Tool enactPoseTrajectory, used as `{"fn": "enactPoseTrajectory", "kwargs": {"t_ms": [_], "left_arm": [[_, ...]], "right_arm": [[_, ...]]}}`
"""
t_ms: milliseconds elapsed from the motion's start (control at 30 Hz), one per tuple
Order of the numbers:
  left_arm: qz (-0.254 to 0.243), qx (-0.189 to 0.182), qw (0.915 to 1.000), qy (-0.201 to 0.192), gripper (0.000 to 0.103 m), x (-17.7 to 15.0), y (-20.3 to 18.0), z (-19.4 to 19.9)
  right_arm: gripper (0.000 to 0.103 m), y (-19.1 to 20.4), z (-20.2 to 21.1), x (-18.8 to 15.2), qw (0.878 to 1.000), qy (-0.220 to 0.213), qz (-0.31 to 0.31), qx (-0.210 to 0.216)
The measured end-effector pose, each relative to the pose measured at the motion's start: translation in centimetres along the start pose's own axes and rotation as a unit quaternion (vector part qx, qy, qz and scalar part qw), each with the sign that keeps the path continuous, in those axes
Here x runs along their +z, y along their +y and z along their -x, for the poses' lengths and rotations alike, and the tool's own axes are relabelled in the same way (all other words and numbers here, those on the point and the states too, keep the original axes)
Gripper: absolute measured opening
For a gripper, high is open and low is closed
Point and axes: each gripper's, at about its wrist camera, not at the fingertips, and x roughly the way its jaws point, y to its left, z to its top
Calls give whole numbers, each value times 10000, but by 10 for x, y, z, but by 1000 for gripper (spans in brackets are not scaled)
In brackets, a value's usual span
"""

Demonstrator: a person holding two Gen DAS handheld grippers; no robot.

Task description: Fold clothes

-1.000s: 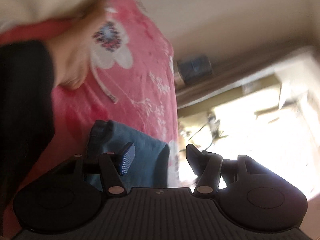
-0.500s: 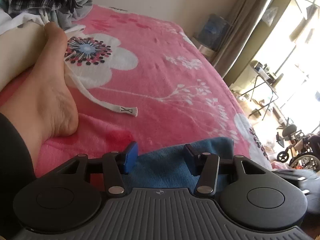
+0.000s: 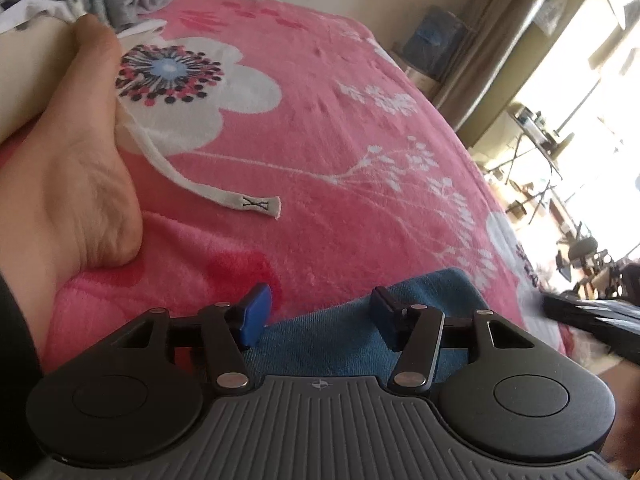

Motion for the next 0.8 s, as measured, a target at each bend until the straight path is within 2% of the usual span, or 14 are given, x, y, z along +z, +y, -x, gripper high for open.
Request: {"fn": "enactPoseTrajectory", "kwargs": {"t_ms": [100, 233, 267, 300, 333, 367, 433, 500, 533, 600, 667, 800], "left_arm": [[27, -40, 10000, 75, 57, 2, 3, -5], [149, -13, 9997, 173, 58, 4, 7, -15], [92, 24, 9998, 173, 59, 4, 6, -16], [23, 63, 9998, 172, 59, 3, 3, -17], [-47, 103, 9998, 170, 59, 3, 1, -18], [-91, 125, 9997, 186, 59, 3, 0, -19], [-147, 143, 9995, 222, 59, 5, 0, -22], [-184, 150, 9995, 224, 60, 5, 0, -24], [-206, 165, 9994, 209, 60, 4, 0, -25], [-239, 208, 9993, 192, 62, 4, -2, -25], [-202, 220, 9994, 187, 62, 5, -2, -24], [240, 146, 9994, 212, 62, 11, 7, -9]], "right_arm": [[4, 6, 36, -26, 9975, 112, 442, 532], [3, 15, 84, -60, 9866, 260, 1028, 1238], [3, 16, 87, -71, 9846, 412, 1144, 1256], [3, 12, 67, -86, 9860, 771, 1158, 917], [9, 6, 56, -96, 9883, 876, 1004, 736], [11, -4, 55, -97, 9922, 779, 589, 775], [11, -17, 65, -92, 9949, 541, -152, 837], [11, -18, 90, -89, 9936, 32, -302, 1092], [11, -17, 96, -91, 9929, -37, -301, 1155], [11, -16, 86, -101, 9931, 257, -304, 1099], [19, -18, 64, -118, 9937, 579, -474, 837], [21, -35, 80, -117, 9821, 384, -1615, 892]]}}
